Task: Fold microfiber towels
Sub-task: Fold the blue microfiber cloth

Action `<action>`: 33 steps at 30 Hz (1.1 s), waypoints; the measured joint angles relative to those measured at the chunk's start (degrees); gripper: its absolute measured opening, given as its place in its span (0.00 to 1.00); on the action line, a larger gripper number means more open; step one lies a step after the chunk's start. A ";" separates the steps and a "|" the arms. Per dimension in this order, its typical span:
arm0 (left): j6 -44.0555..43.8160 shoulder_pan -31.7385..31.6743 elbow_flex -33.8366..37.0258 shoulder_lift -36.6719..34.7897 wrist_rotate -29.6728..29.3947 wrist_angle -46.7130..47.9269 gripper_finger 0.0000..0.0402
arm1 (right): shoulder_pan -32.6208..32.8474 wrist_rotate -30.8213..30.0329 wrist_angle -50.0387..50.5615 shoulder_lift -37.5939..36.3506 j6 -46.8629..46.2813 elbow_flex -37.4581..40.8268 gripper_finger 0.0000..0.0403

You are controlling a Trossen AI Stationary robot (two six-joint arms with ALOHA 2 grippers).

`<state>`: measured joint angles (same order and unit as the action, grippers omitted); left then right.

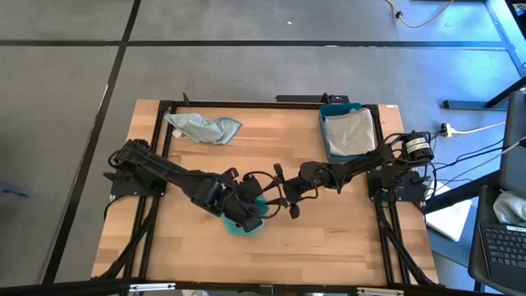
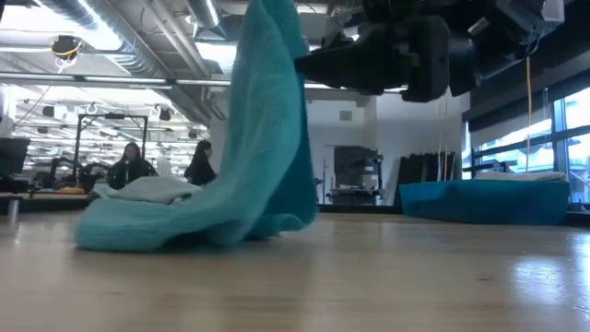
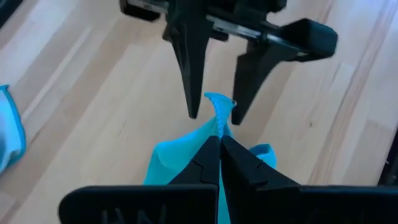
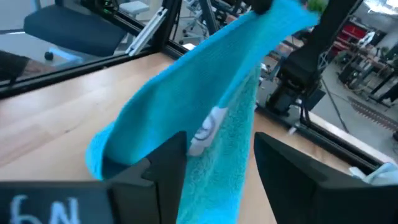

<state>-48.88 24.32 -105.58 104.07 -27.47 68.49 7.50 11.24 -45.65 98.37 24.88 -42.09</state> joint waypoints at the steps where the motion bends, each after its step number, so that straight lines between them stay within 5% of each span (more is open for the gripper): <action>1: 0.00 0.00 -0.14 0.00 -0.12 0.00 0.00 | 0.01 0.01 0.02 0.00 -0.84 0.00 0.49; 12: 2.56 0.24 -0.47 -0.22 -1.02 0.10 0.00 | -0.95 -4.50 3.14 2.61 -6.23 -0.04 0.47; 19: 6.51 1.17 -5.18 -0.53 -7.09 0.75 0.00 | -2.57 -4.69 2.85 8.94 -6.53 -0.04 0.42; 33: 7.48 2.46 -6.07 -0.96 -10.59 3.50 0.00 | -3.27 -4.18 0.55 9.48 -10.58 -0.04 0.39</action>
<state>-41.41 26.77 -111.66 103.11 -38.06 71.99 4.23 7.06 -45.09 107.85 14.30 -42.13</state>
